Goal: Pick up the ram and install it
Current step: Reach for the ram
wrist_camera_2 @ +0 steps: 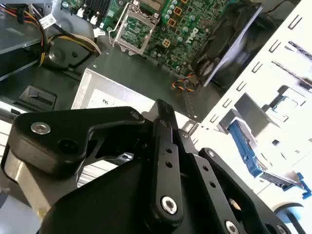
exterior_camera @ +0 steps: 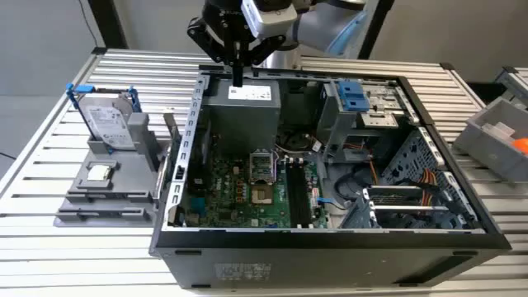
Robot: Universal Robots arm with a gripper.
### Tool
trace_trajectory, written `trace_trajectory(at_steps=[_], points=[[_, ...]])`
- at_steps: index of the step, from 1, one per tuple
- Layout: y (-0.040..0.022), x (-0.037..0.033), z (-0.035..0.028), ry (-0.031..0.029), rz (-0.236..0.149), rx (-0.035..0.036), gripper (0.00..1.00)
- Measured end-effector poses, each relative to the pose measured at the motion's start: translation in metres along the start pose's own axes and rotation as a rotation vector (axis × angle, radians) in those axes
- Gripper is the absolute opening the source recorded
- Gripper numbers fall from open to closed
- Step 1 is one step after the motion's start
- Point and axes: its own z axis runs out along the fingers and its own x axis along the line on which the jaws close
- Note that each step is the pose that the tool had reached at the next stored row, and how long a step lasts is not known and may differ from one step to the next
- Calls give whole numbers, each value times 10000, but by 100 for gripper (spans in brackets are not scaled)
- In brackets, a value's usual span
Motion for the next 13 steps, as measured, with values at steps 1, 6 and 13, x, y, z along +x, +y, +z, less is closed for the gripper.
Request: trace_trajectory(at_steps=[1,6,13], points=[[0,0,0,-1,1,0,0],[0,3,0,0,0,0,0],[-2,24,0,2,1,0,0]])
